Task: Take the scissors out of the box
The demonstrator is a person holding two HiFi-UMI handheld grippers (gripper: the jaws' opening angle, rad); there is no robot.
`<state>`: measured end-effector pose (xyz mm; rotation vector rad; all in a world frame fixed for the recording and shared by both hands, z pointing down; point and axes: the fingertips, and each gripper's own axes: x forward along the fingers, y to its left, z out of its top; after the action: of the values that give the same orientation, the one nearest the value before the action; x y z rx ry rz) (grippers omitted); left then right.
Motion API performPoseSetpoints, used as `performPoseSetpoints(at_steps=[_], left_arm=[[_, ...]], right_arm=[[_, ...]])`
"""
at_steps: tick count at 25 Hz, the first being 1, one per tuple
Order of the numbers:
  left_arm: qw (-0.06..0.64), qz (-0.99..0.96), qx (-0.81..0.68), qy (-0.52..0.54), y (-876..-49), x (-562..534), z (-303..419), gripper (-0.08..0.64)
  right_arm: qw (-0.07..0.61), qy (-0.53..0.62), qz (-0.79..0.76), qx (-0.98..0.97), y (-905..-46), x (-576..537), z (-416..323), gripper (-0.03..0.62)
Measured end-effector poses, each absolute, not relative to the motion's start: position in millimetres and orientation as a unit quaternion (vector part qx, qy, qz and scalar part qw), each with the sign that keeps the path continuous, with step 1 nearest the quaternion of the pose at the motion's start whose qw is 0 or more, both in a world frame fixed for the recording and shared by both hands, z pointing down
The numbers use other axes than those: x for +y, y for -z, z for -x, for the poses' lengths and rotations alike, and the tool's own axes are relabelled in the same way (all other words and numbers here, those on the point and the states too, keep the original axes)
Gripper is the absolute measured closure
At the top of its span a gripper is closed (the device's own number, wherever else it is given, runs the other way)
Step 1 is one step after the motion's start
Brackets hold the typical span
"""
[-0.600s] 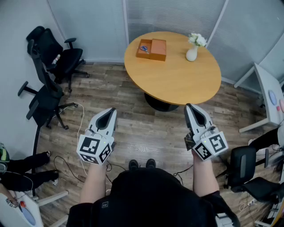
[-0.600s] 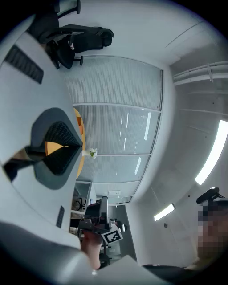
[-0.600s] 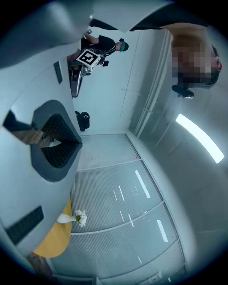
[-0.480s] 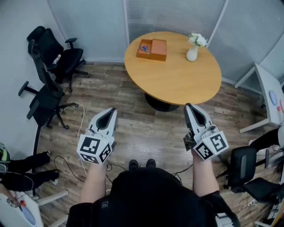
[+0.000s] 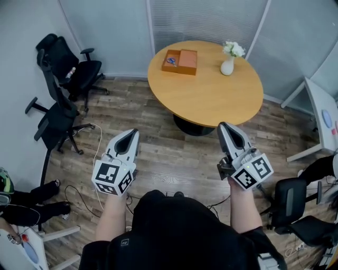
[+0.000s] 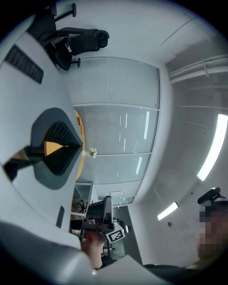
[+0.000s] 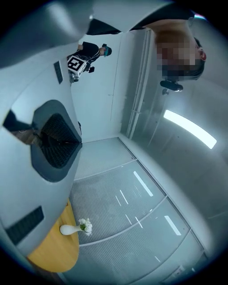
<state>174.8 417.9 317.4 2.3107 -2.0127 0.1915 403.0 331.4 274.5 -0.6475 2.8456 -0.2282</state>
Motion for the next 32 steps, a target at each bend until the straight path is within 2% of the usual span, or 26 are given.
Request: performPoseSetpoints(at_steps=[8,15,21,32], left_arm=[[0.044,-0.745,-0.663,-0.062,-323,415,-173,0.546],[0.060,-0.746,-0.662,-0.044,-337,385,-139,0.546],[0.066,-0.745,-0.663,-0.038,-344,348,-80,0.546],[0.089,-0.730,-0.677,-0.026,-361,307,74,0.546]], right_arm=[[0.093,0.091,0.207,0.970,-284,323,-397,0.555],[0.065,0.106,0.202,0.971,-303,299,-356,0.554],[0.053,0.118,0.198,0.972,-313,263,-295,0.554],[0.017,0.129,0.184,0.974,-324,217,-140,0.554]])
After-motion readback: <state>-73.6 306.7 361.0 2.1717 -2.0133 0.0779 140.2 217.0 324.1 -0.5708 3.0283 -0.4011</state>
